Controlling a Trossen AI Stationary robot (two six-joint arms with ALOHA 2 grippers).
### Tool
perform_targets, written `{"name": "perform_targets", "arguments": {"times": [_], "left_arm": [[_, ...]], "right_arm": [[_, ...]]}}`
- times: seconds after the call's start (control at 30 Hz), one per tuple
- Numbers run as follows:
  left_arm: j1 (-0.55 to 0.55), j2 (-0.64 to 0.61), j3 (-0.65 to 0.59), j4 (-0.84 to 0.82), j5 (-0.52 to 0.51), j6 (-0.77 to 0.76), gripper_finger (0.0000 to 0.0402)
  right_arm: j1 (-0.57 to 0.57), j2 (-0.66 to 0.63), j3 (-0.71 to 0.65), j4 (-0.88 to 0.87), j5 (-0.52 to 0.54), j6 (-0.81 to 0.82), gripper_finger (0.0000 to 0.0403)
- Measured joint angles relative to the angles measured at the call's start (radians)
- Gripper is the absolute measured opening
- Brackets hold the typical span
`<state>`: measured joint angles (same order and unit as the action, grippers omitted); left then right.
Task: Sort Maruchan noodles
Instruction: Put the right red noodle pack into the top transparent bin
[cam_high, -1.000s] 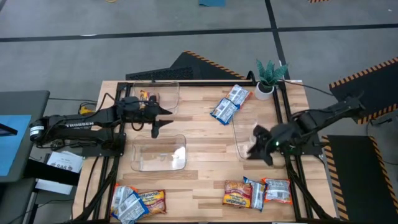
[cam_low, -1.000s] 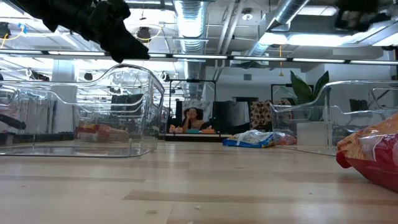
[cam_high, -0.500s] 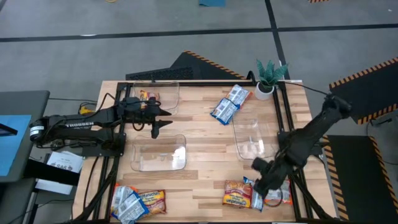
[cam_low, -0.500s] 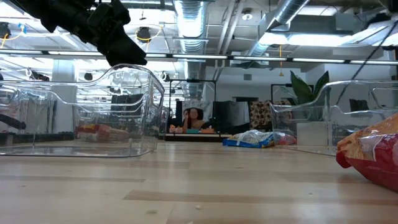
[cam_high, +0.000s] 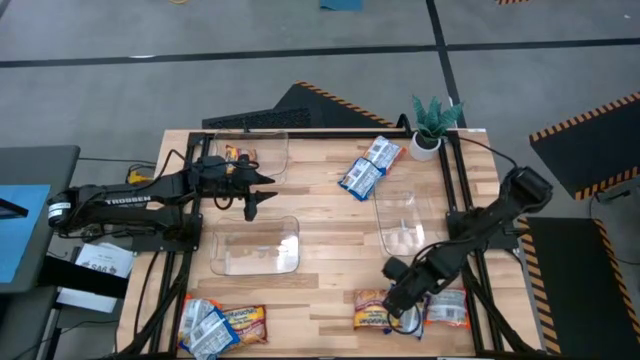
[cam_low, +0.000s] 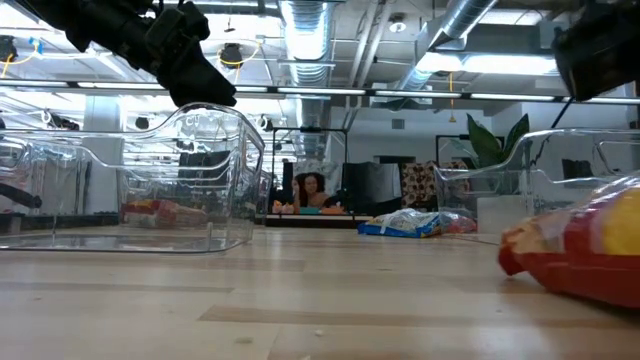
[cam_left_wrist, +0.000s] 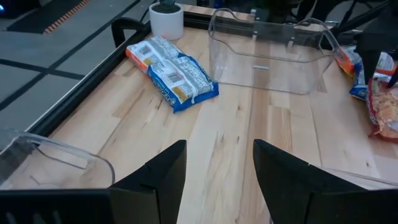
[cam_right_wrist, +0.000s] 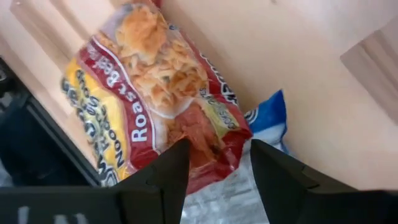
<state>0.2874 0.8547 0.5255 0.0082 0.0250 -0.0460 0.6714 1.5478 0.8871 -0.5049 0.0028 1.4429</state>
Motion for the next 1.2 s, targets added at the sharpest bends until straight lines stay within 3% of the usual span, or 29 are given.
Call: {"name": "perform_targets", "arguments": {"times": [0.2, 0.27, 0.37, 0.43, 0.7, 1.03, 1.2], "left_arm": [[0.0, 0.0, 0.0, -0.001, 0.0, 0.0, 0.0174], [0.0, 0.0, 0.0, -0.001, 0.0, 0.0, 0.0174], [0.0, 0.0, 0.0, -0.001, -0.005, 0.0, 0.0174], [0.0, 0.0, 0.0, -0.001, -0.008, 0.0, 0.0174], [0.0, 0.0, 0.0, 0.0, -0.011, -0.002, 0.0174], [0.0, 0.0, 0.0, 0.0, -0.011, -0.029, 0.0174], [0.0, 0.0, 0.0, 0.003, -0.011, -0.03, 0.0174]], "right_arm": [[-0.029, 0.032, 0.0, 0.027, 0.014, -0.083, 0.0163], [-0.033, 0.031, 0.0, 0.029, 0.017, -0.111, 0.0129], [-0.039, 0.029, 0.0, 0.037, 0.034, -0.152, 0.0042], [-0.038, 0.022, 0.0, 0.053, 0.051, -0.187, 0.0016], [-0.069, -0.034, 0.0, 0.168, 0.058, -0.331, 0.0007], [-0.108, -0.212, 0.0, 0.283, 0.227, -0.554, 0.0007], [-0.174, -0.259, 0.0, 0.343, 0.262, -0.688, 0.0007]]}}
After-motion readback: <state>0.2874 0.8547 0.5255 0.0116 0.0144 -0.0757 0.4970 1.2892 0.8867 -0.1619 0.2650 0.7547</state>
